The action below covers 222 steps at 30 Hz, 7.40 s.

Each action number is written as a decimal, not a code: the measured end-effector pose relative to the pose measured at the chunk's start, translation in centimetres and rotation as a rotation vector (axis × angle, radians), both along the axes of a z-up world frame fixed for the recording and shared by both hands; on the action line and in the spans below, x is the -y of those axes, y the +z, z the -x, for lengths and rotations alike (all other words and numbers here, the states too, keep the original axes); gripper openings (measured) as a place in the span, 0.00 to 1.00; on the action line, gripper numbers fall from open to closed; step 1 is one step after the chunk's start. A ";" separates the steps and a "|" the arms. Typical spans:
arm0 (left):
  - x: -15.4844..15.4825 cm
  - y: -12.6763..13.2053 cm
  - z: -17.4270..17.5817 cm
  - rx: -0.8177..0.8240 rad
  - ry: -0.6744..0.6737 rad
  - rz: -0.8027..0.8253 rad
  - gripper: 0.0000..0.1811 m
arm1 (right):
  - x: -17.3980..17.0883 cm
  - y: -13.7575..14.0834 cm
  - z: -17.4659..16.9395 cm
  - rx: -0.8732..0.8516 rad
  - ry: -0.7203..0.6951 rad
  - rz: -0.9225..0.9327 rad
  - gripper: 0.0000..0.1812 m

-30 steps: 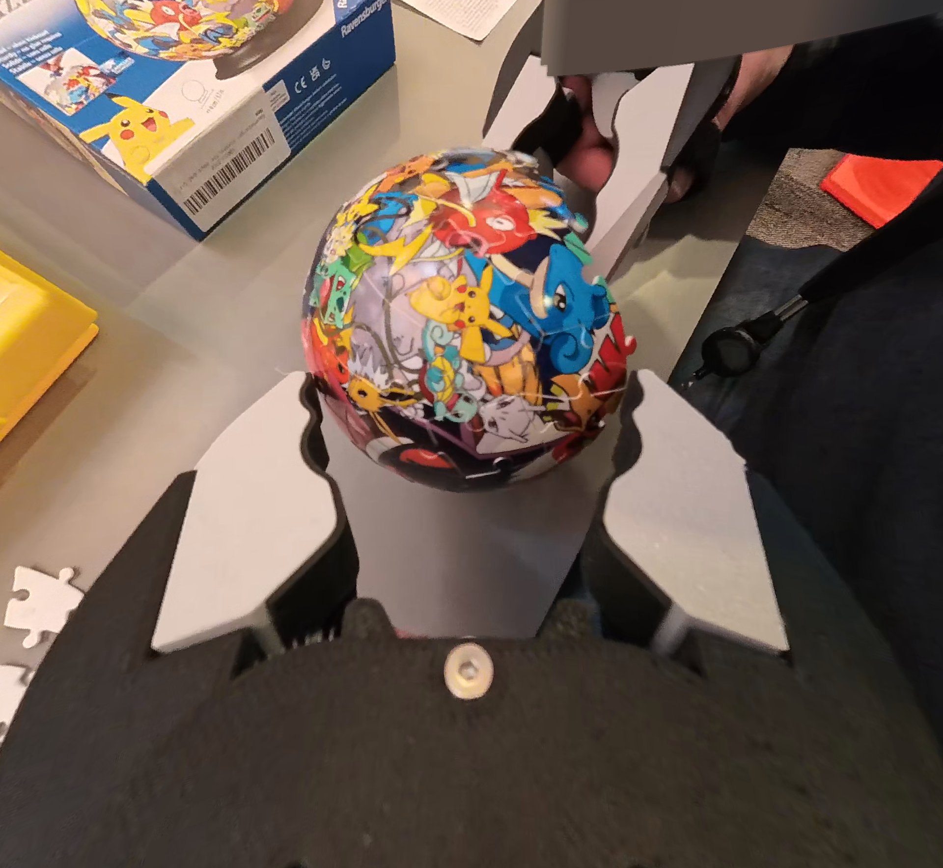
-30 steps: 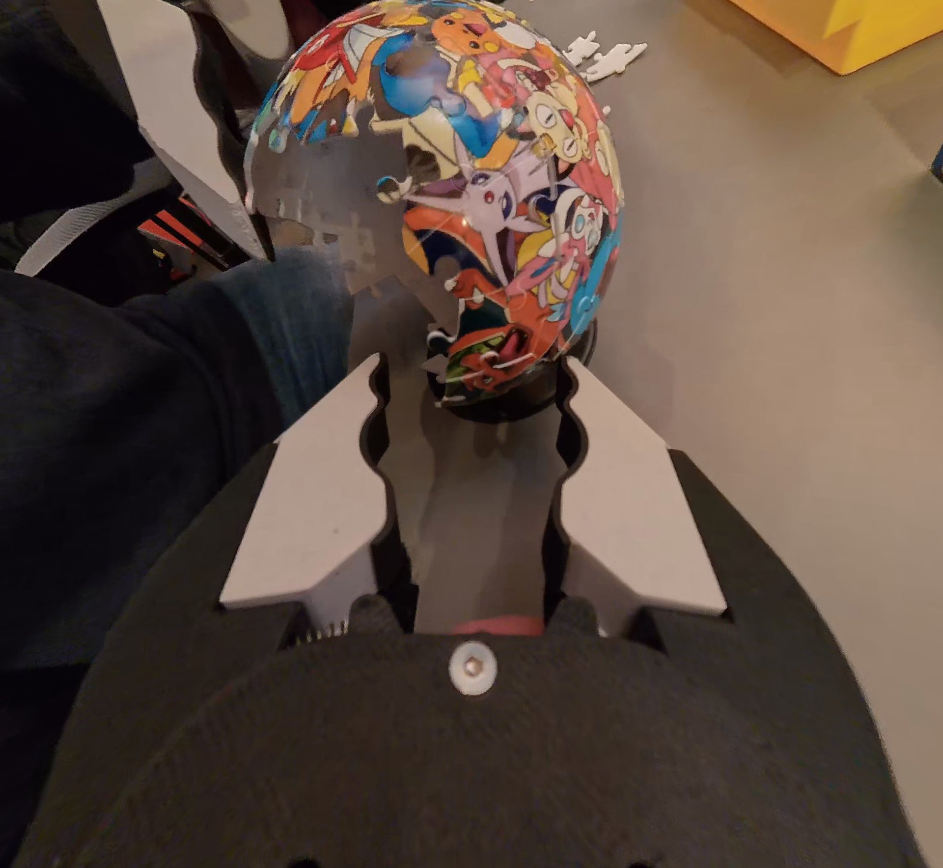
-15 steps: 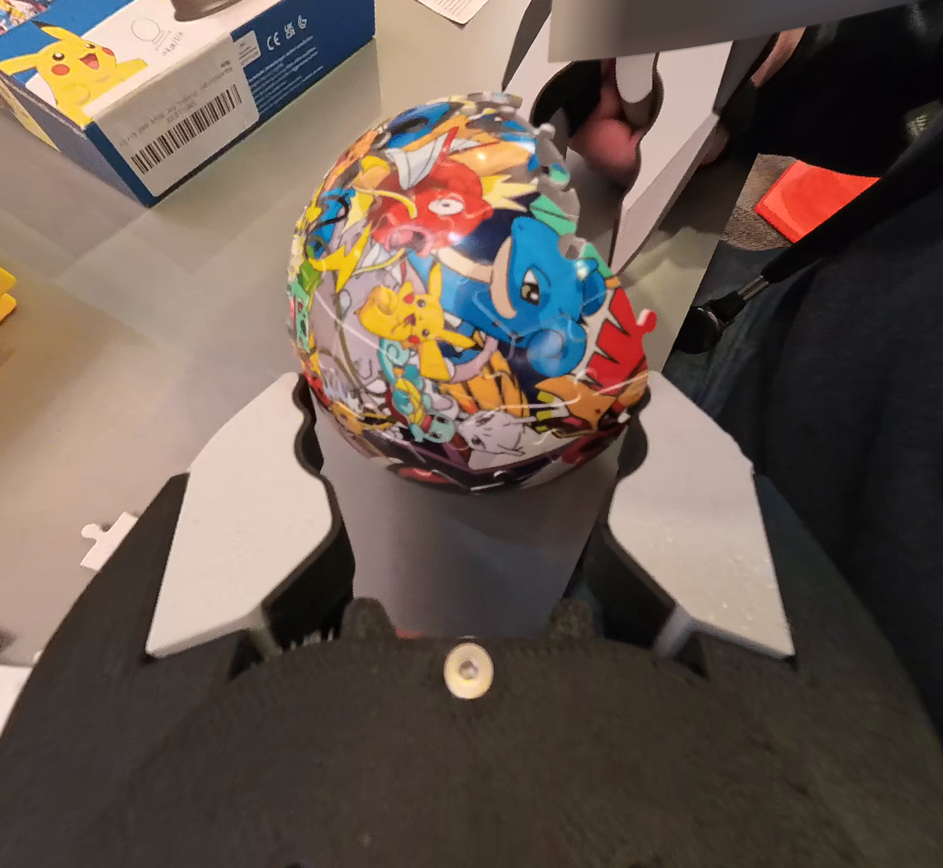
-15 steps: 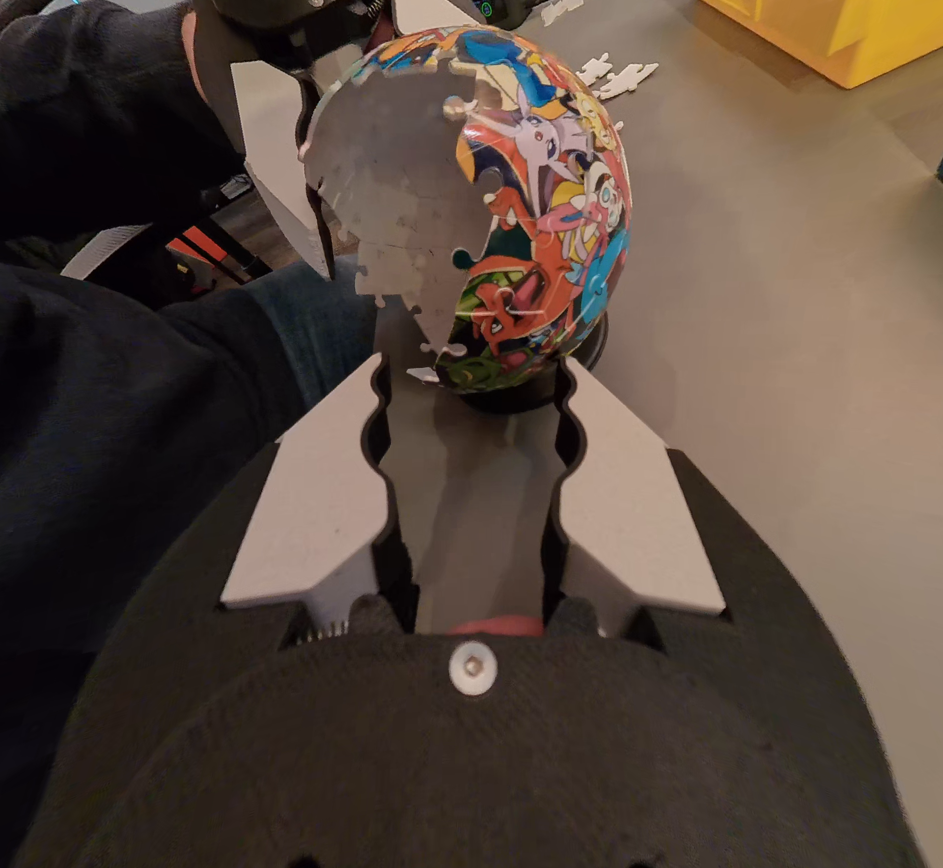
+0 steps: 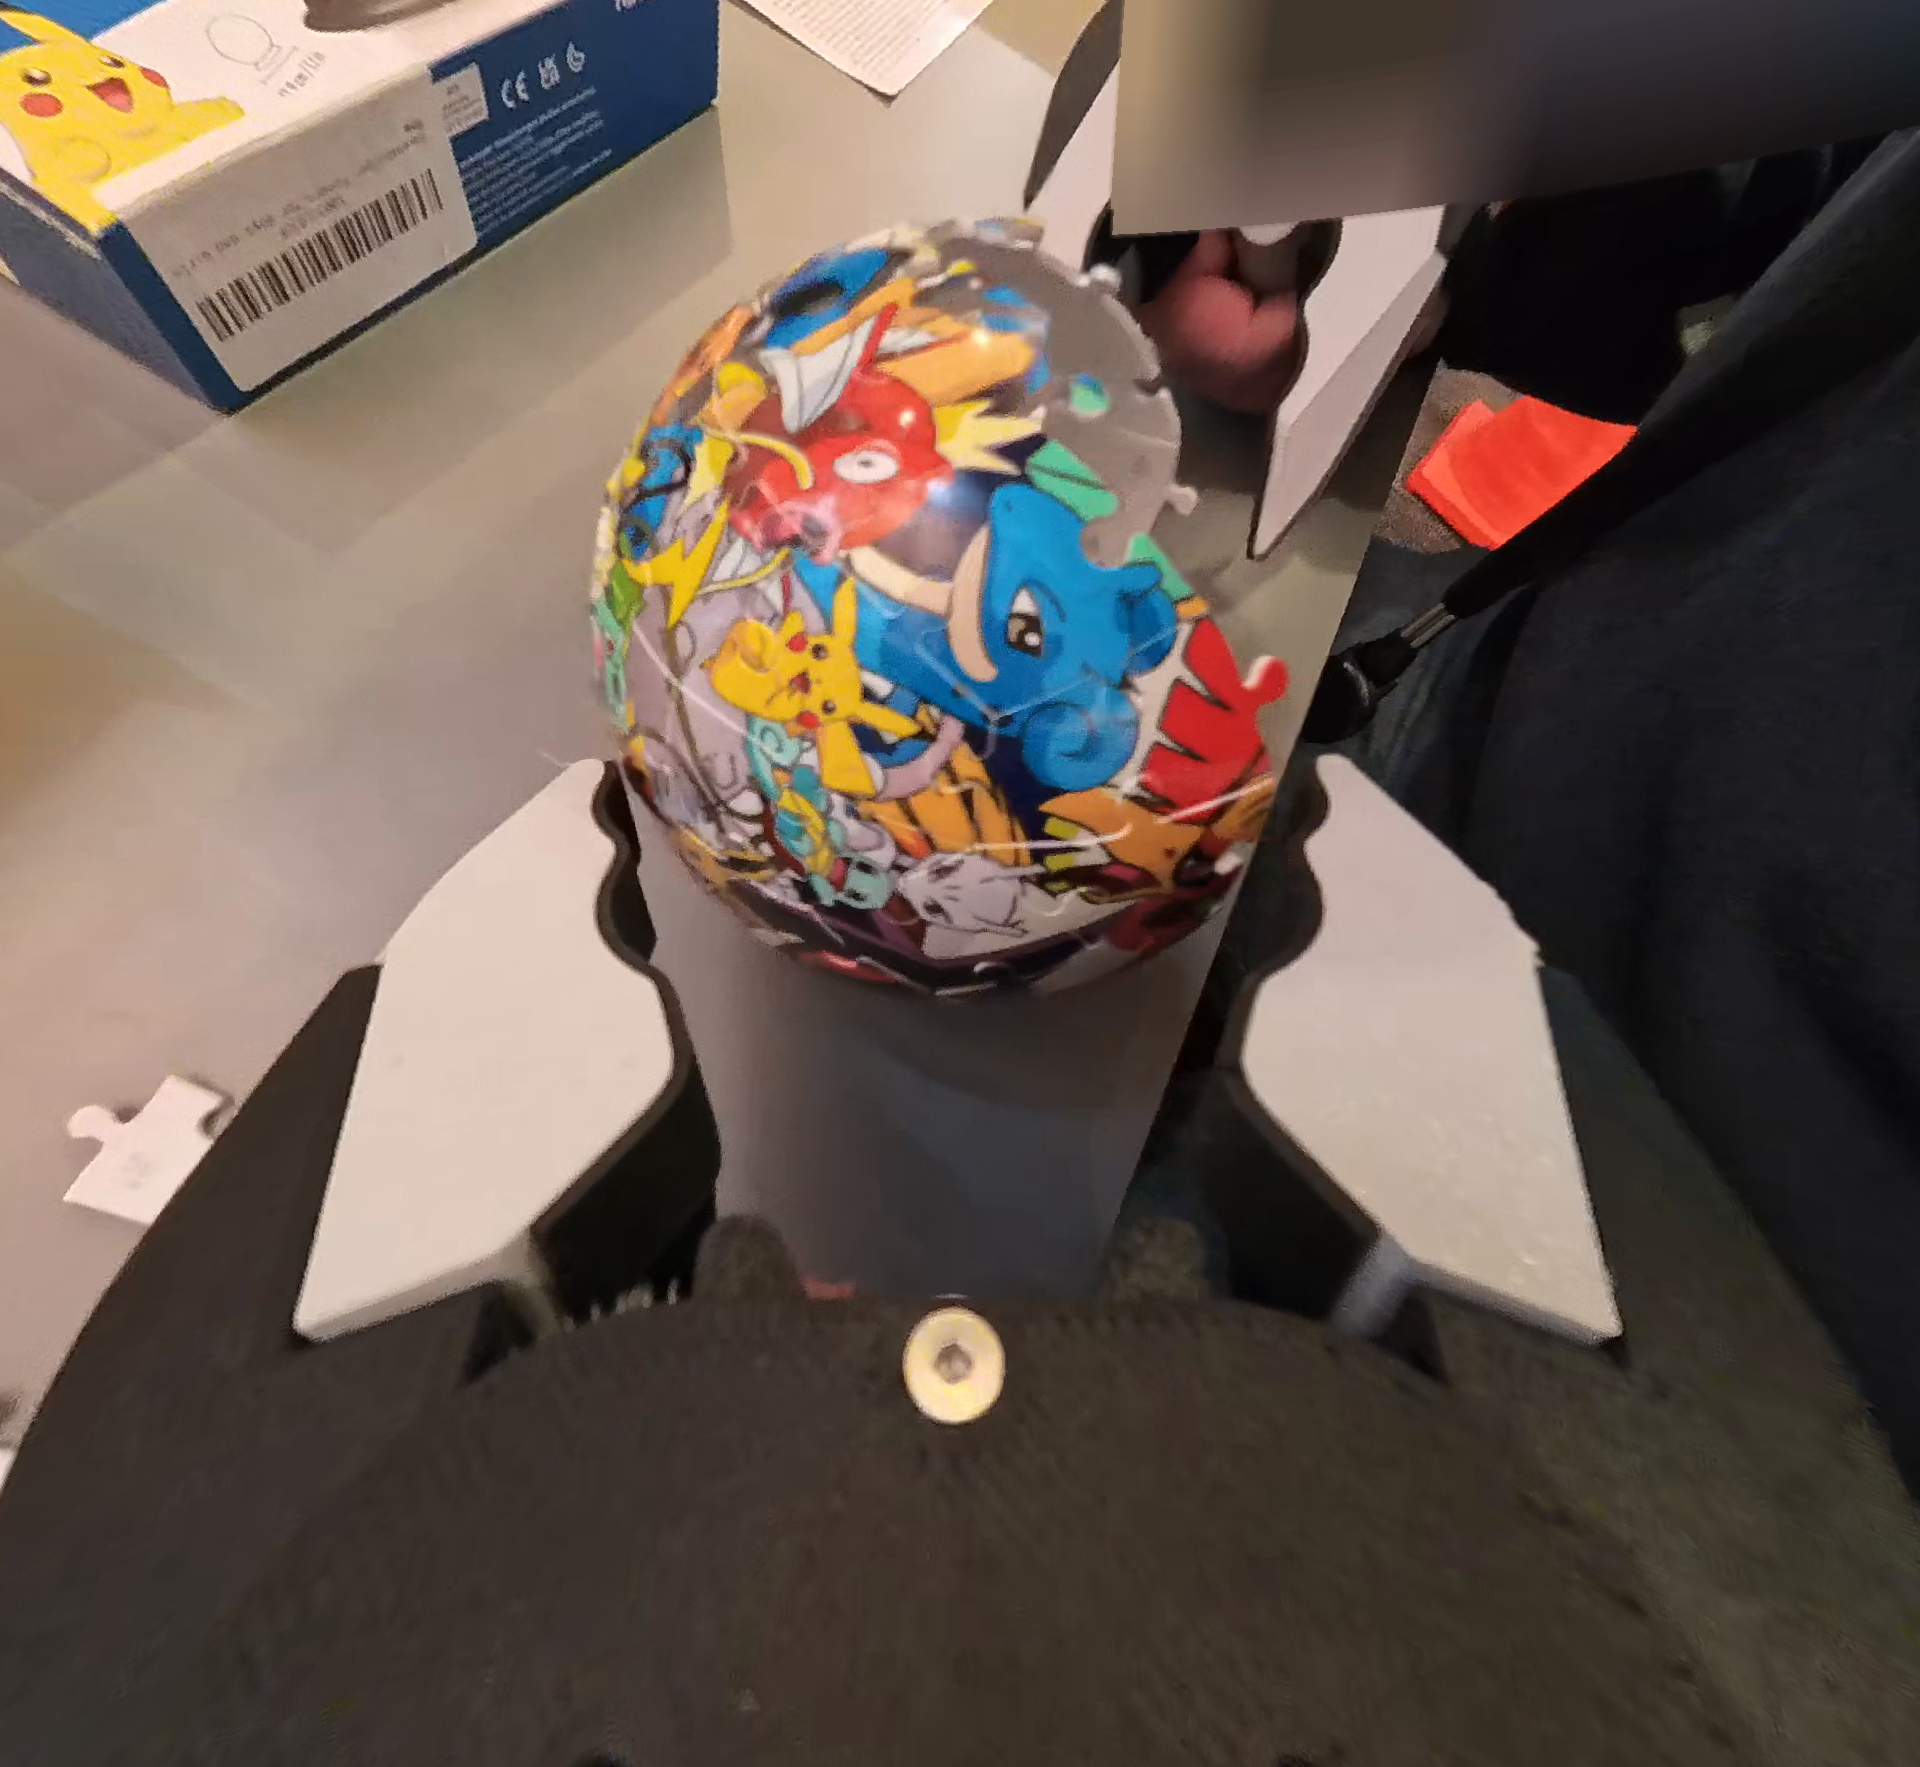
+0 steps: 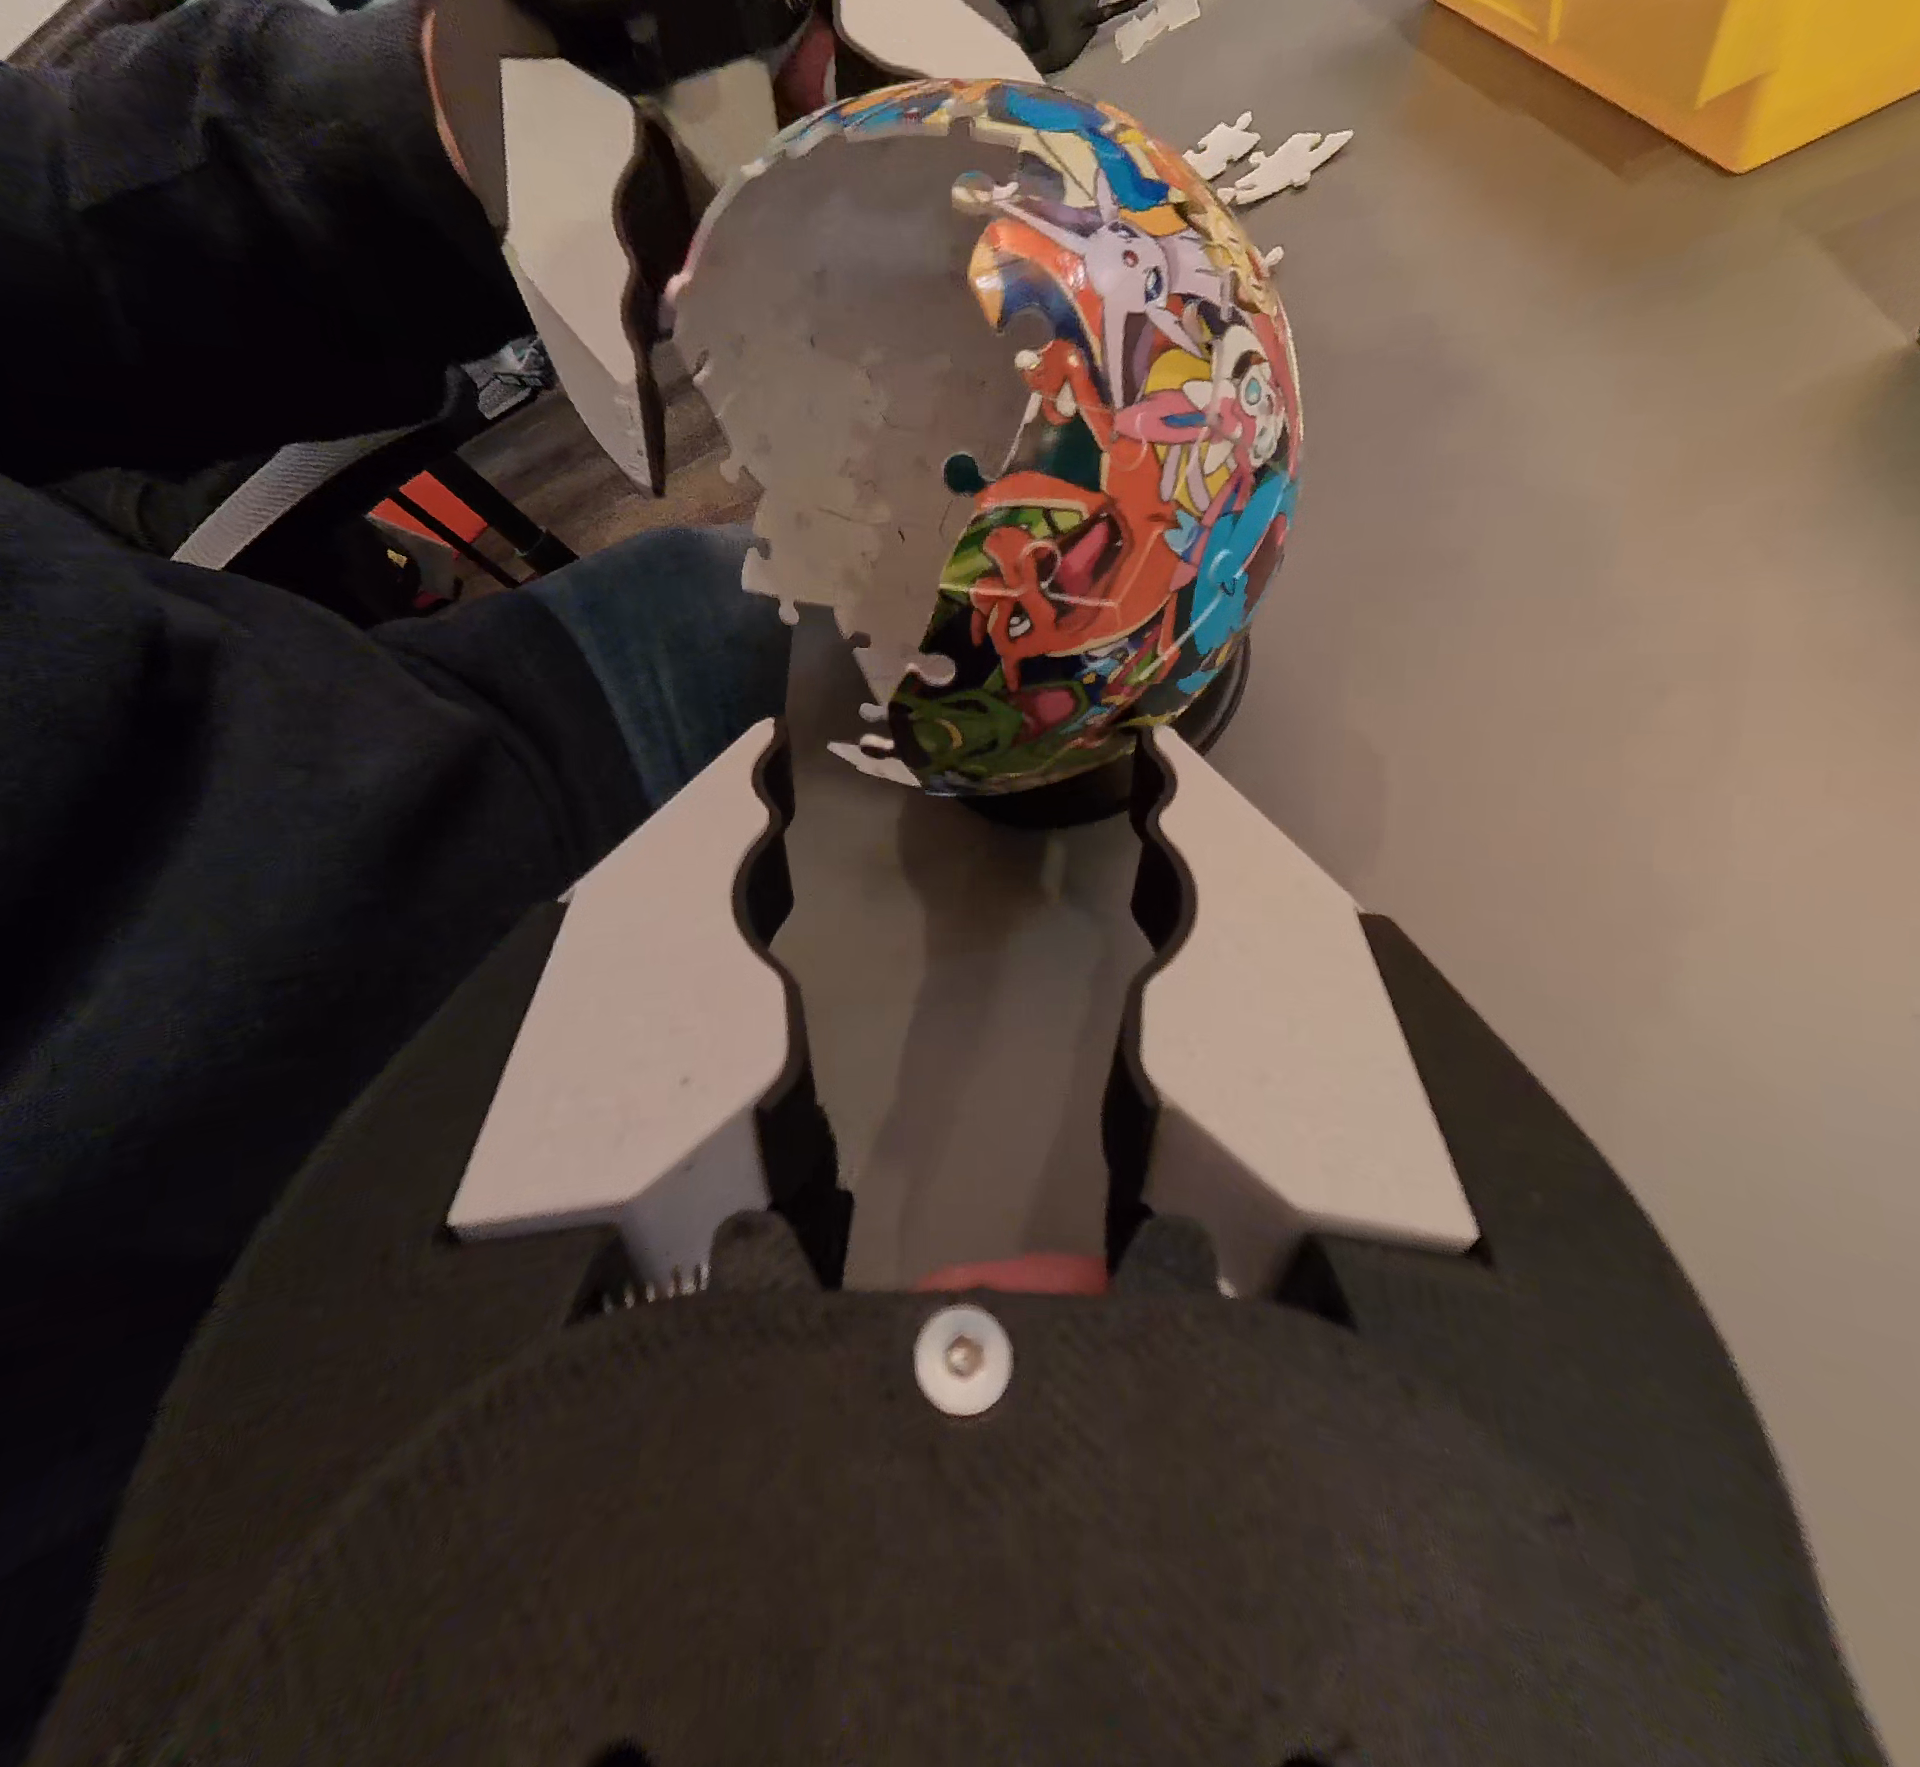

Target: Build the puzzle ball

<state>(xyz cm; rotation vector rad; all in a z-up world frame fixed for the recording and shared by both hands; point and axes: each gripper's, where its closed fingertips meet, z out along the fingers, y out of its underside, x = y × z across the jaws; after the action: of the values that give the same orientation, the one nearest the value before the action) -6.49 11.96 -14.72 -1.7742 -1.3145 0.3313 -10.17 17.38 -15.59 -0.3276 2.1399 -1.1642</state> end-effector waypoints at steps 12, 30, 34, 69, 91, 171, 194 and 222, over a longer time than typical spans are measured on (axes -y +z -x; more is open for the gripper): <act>0.1 0.4 0.0 0.041 -0.003 0.025 0.63 | -0.4 0.2 -0.5 0.018 0.022 0.003 0.35; -1.0 -0.5 2.7 0.095 -0.230 -0.122 0.68 | -1.7 0.6 -1.3 0.046 0.045 -0.008 0.36; -0.8 -0.3 2.3 0.089 -0.205 -0.115 0.68 | -1.7 0.9 -1.1 0.050 0.041 0.002 0.36; 1.0 1.0 0.7 -0.024 0.073 -0.175 0.49 | -0.5 -0.1 -1.3 0.059 0.050 -0.042 0.42; -2.1 -3.6 -2.1 0.017 0.142 0.017 0.63 | 3.0 2.3 -0.4 -0.056 0.076 0.055 0.52; -1.0 0.0 -1.4 -0.152 0.284 -0.006 0.55 | 3.3 -0.2 1.6 -0.066 0.164 -0.098 0.47; -0.7 2.1 1.0 -0.215 0.277 0.029 0.55 | 4.5 -2.3 1.6 -0.162 0.130 -0.147 0.35; -0.6 2.9 1.0 -0.211 0.278 0.043 0.55 | 6.4 -1.4 4.2 -0.360 0.078 -0.049 0.19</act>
<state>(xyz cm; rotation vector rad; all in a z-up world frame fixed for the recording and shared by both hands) -7.51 12.58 -11.86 -1.5433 -1.4087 0.6865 -14.37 11.01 -16.94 -0.6329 2.4341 -1.0690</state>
